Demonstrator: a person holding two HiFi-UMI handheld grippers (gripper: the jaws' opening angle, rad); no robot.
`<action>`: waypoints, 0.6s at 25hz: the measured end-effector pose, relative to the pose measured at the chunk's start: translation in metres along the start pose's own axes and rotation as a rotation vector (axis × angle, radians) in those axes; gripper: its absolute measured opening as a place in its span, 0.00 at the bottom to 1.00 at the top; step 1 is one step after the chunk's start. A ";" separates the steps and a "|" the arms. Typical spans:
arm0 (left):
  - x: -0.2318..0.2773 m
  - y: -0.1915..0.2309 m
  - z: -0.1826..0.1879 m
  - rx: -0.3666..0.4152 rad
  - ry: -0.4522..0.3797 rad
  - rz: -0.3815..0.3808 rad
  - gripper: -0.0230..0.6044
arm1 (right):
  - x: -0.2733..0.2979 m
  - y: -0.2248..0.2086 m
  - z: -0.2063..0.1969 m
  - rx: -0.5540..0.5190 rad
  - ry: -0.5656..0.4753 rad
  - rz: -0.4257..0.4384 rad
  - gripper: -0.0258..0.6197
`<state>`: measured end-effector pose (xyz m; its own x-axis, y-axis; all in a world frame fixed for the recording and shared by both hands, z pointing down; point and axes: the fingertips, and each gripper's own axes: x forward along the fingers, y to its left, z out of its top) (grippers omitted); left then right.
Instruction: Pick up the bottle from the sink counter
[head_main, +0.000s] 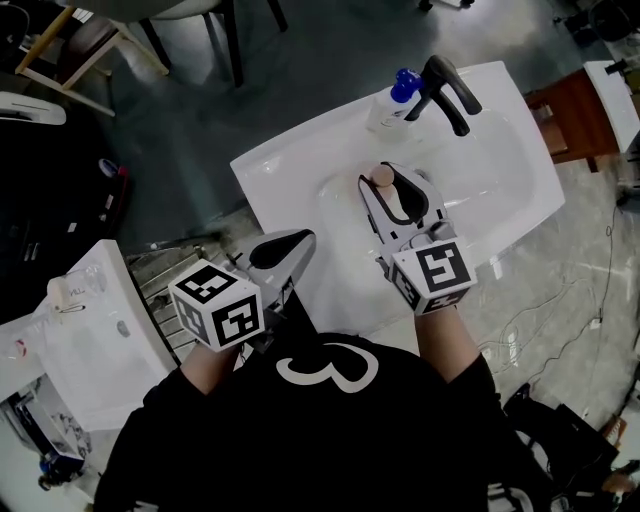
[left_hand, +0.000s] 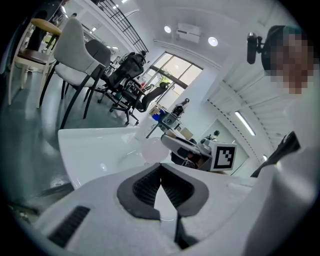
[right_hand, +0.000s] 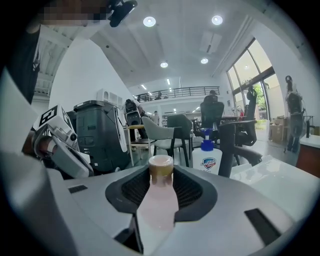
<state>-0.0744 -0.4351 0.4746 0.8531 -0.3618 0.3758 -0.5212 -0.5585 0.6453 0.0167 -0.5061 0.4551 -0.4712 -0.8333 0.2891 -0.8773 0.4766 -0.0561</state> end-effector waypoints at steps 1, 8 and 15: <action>0.001 -0.004 0.001 0.004 -0.002 -0.004 0.06 | -0.006 0.001 0.002 -0.002 -0.001 0.000 0.26; -0.001 -0.032 0.006 0.027 -0.043 -0.016 0.06 | -0.051 0.007 0.020 0.007 -0.020 0.018 0.26; -0.008 -0.069 -0.002 0.048 -0.075 -0.035 0.06 | -0.099 0.015 0.037 -0.002 -0.030 0.033 0.26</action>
<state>-0.0450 -0.3923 0.4288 0.8675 -0.3955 0.3016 -0.4932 -0.6059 0.6242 0.0471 -0.4266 0.3907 -0.5028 -0.8248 0.2587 -0.8608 0.5050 -0.0631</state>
